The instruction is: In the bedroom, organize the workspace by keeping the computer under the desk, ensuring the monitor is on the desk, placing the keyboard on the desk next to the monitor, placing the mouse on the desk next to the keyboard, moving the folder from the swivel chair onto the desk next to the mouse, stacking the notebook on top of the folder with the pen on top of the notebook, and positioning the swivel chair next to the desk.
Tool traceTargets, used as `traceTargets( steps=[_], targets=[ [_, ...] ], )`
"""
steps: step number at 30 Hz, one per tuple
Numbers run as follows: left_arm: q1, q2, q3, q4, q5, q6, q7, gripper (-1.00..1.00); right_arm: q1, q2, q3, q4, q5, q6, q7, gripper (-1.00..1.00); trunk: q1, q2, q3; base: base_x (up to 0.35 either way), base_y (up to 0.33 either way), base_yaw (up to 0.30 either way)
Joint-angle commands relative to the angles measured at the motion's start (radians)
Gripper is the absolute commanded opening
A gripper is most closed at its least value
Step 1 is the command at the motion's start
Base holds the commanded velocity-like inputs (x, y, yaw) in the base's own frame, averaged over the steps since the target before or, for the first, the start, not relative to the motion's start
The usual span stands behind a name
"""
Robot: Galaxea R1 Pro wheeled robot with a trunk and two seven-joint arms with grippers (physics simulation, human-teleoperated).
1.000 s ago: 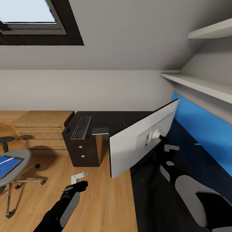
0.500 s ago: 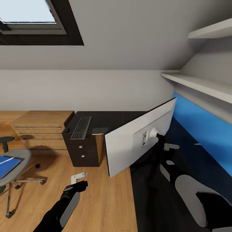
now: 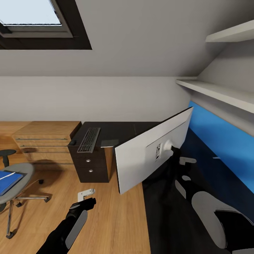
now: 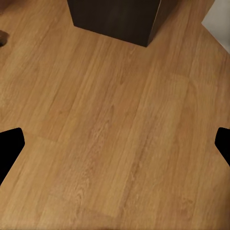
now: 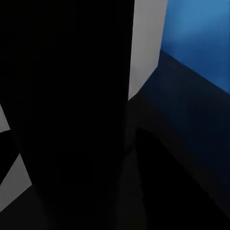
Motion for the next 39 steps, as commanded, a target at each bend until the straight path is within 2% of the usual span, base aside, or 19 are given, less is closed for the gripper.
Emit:
traceTargets(
  steps=[1, 16, 29, 39],
  targets=[
    [-0.001, 0.001, -0.004, -0.001, 0.009, 0.002, 0.010, 1.00, -0.002, 0.000, -0.003, -0.001, 0.002, -0.005, 0.000, -1.00, 0.000, -0.002, -0.001, 0.000, 0.000, 0.000],
    [-0.001, 0.001, -0.004, -0.001, 0.009, 0.002, 0.011, 1.00, -0.002, 0.000, -0.003, -0.001, 0.003, -0.006, 0.000, -1.00, 0.000, -0.002, -0.001, -0.069, 0.000, 0.000],
    [-0.001, 0.001, -0.004, -0.001, 0.009, 0.002, 0.011, 1.00, -0.002, 0.000, -0.003, -0.001, 0.004, -0.006, 0.001, -1.00, 0.000, -0.002, -0.001, -0.314, -0.005, 0.000],
    [-0.001, 0.002, -0.004, -0.001, 0.010, 0.002, 0.011, 1.00, -0.002, 0.000, -0.003, -0.001, 0.004, -0.006, 0.001, -1.00, 0.000, -0.002, -0.001, -0.321, -0.147, 0.000]
  ],
)
